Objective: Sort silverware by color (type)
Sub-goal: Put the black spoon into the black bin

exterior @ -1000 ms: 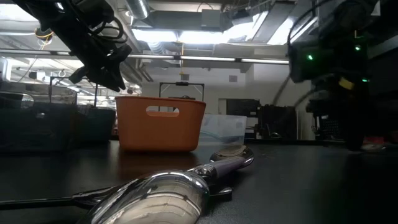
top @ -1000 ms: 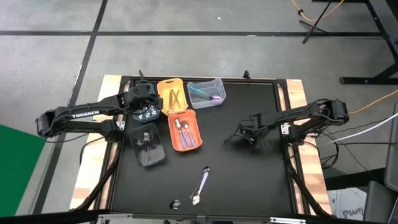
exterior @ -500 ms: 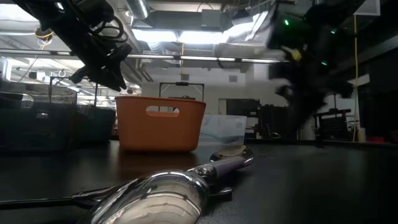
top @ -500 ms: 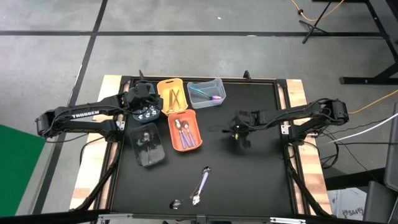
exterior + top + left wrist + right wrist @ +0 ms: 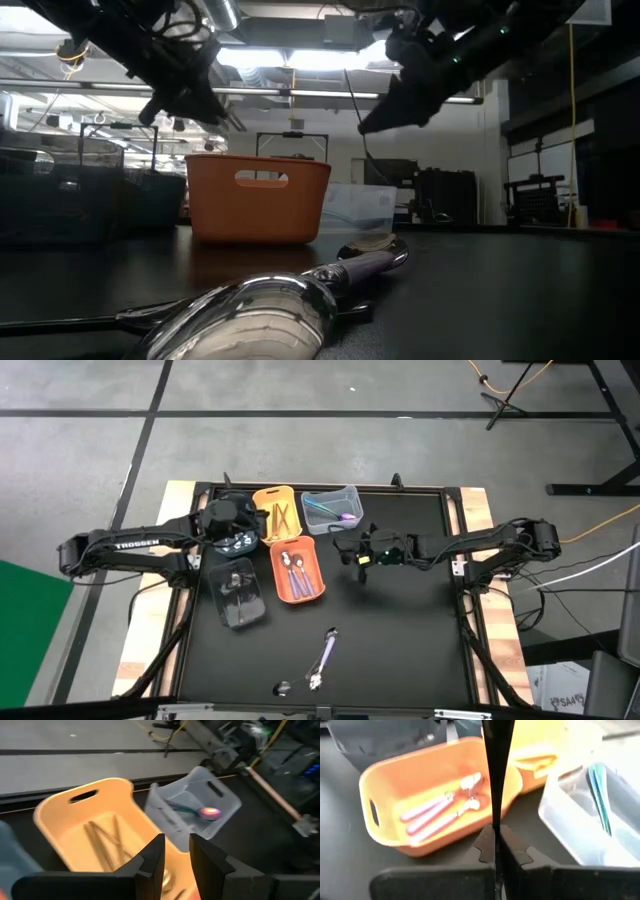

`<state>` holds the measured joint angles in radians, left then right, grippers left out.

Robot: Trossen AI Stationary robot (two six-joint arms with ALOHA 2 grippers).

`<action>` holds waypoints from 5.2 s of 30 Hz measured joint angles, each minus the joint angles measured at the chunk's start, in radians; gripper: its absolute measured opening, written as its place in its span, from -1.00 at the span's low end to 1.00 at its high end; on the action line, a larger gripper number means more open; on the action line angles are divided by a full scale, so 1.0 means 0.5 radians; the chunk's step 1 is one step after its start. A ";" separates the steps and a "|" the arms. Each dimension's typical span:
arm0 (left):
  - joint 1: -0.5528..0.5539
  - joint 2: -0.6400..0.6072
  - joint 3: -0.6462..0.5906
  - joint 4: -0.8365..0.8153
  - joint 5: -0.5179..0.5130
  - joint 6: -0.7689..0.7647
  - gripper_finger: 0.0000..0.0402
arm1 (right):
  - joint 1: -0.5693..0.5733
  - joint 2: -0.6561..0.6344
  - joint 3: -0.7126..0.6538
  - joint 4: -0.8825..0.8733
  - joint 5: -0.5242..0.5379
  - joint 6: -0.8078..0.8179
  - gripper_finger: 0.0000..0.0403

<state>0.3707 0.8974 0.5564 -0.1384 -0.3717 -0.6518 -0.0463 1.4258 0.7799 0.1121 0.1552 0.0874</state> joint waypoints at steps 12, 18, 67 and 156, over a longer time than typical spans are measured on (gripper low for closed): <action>-0.265 0.000 0.000 0.280 0.309 -0.221 -0.59 | 0.001 0.000 0.000 0.037 -0.158 -0.988 -1.00; -0.404 0.000 0.000 0.328 0.511 -0.549 -0.59 | 0.002 0.000 0.004 0.035 -0.157 -1.830 -1.00; -0.768 1.570 0.476 1.601 0.558 -1.190 -0.59 | 0.093 0.124 0.426 -0.959 0.143 -2.713 -1.00; -0.724 1.650 0.637 1.286 0.674 -1.400 -0.99 | 0.249 0.131 0.426 -0.796 0.425 -2.623 -0.97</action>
<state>0.0090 1.7226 0.8749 0.5048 -0.0348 -1.3519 0.0780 1.4914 0.9928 -0.2859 0.3676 -1.2243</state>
